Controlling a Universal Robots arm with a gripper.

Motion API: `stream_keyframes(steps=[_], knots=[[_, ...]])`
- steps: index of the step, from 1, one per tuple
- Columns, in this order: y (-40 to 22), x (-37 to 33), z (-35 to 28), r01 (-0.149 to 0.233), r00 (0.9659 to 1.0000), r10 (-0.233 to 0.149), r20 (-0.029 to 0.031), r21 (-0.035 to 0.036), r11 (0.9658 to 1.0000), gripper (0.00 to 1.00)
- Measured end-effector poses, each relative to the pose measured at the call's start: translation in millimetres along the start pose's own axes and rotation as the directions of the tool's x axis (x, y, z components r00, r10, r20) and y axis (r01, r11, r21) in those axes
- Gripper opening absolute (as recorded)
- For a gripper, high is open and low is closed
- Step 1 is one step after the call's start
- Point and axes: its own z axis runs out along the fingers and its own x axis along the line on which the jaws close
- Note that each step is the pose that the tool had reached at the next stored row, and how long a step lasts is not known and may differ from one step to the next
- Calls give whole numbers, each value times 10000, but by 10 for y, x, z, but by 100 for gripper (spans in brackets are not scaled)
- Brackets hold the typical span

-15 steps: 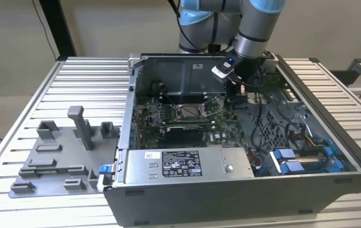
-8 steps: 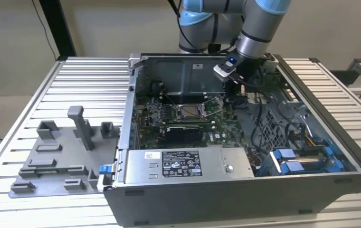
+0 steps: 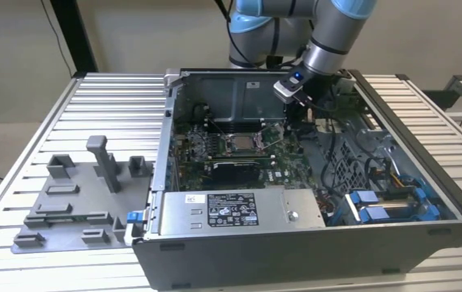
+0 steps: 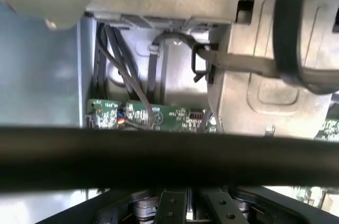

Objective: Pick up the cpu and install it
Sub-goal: 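Install the first cpu locking lever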

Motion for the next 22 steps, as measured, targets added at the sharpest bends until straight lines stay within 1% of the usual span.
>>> stream_keyframes(steps=[2, 5, 7, 8, 11, 14, 18, 22], knots=[[-1, 0, -10, 6, 10000, -6, -11, 179, 9998, 0], [-4, -1, -27, 10, 10000, -9, -30, 394, 9992, 0], [-6, -1, -39, 12, 10000, -10, -36, 509, 9987, 0], [-7, -1, -45, 13, 10000, -11, -39, 548, 9985, 0], [-17, -1, -59, 12, 10000, -10, -45, 606, 9982, 0], [-43, 1, -65, 14, 10000, -11, -47, 631, 9980, 0], [-105, 5, -54, 15, 10000, -12, -49, 659, 9978, 0], [-200, 11, -36, 16, 10000, -12, -50, 676, 9977, 0]])
